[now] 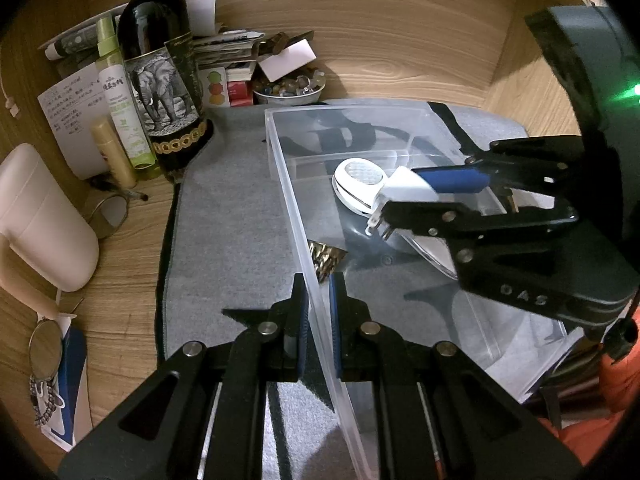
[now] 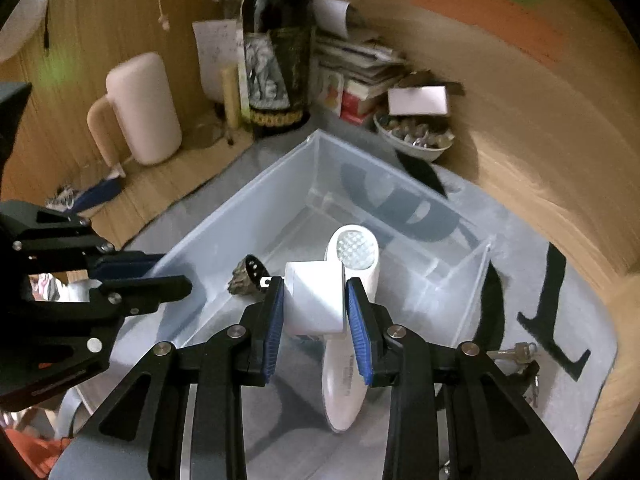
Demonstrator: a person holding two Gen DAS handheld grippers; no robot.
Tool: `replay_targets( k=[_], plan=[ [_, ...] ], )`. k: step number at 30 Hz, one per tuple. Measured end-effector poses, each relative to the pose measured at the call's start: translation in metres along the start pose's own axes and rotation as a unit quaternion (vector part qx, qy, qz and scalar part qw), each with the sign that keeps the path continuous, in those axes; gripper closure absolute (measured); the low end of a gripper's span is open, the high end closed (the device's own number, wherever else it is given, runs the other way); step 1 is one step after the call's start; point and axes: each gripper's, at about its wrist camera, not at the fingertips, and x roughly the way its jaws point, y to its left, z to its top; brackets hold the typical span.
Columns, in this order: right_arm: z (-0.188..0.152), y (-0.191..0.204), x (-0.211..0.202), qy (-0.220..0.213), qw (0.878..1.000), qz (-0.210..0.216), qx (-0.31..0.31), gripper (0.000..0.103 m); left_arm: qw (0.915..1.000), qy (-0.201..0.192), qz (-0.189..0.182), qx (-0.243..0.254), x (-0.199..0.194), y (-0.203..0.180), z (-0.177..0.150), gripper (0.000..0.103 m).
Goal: Organize rigid objects
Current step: 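Place the white cube charger into the clear box, open right gripper, then grasp the black-and-gold cylinder on the rug with the right gripper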
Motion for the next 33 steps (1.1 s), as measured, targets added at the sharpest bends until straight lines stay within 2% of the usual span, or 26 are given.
replay_targets(
  k=[4, 9, 11, 15, 17, 25, 30, 33],
  plan=[
    [0.0, 0.005, 0.008, 0.019, 1.0, 0.005, -0.013, 0.075, 1.0, -0.001, -0.001, 0.0, 0.0, 0.0, -0.001, 0.093],
    [-0.001, 0.01, 0.01, 0.022, 0.999, -0.002, -0.023, 0.074, 1.0, 0.0, -0.001, 0.0, 0.001, 0.0, 0.0, 0.093],
    [-0.001, 0.009, 0.008, 0.017, 1.0, -0.003, -0.02, 0.07, 1.0, 0.0, -0.001, 0.0, -0.001, 0.0, -0.001, 0.093],
    [0.0, 0.005, -0.005, -0.013, 1.0, -0.017, -0.008, 0.057, 1.0, 0.0, 0.0, 0.0, -0.001, 0.0, -0.001, 0.093],
    [0.002, 0.002, -0.013, -0.028, 0.999, -0.024, -0.005, 0.046, 1.0, 0.0, 0.0, 0.0, -0.002, 0.0, -0.001, 0.093],
    [0.001, -0.011, -0.045, -0.076, 0.996, -0.044, 0.016, 0.033, 1.0, 0.0, -0.001, 0.0, -0.002, 0.0, -0.001, 0.093],
    [-0.004, -0.025, -0.063, -0.096, 0.993, -0.057, 0.038, 0.033, 1.0, 0.0, -0.002, -0.001, -0.001, 0.001, -0.001, 0.093],
    [-0.009, -0.037, -0.073, -0.103, 0.991, -0.071, 0.05, 0.029, 1.0, 0.0, -0.004, -0.003, -0.003, 0.001, -0.002, 0.093]
  ],
)
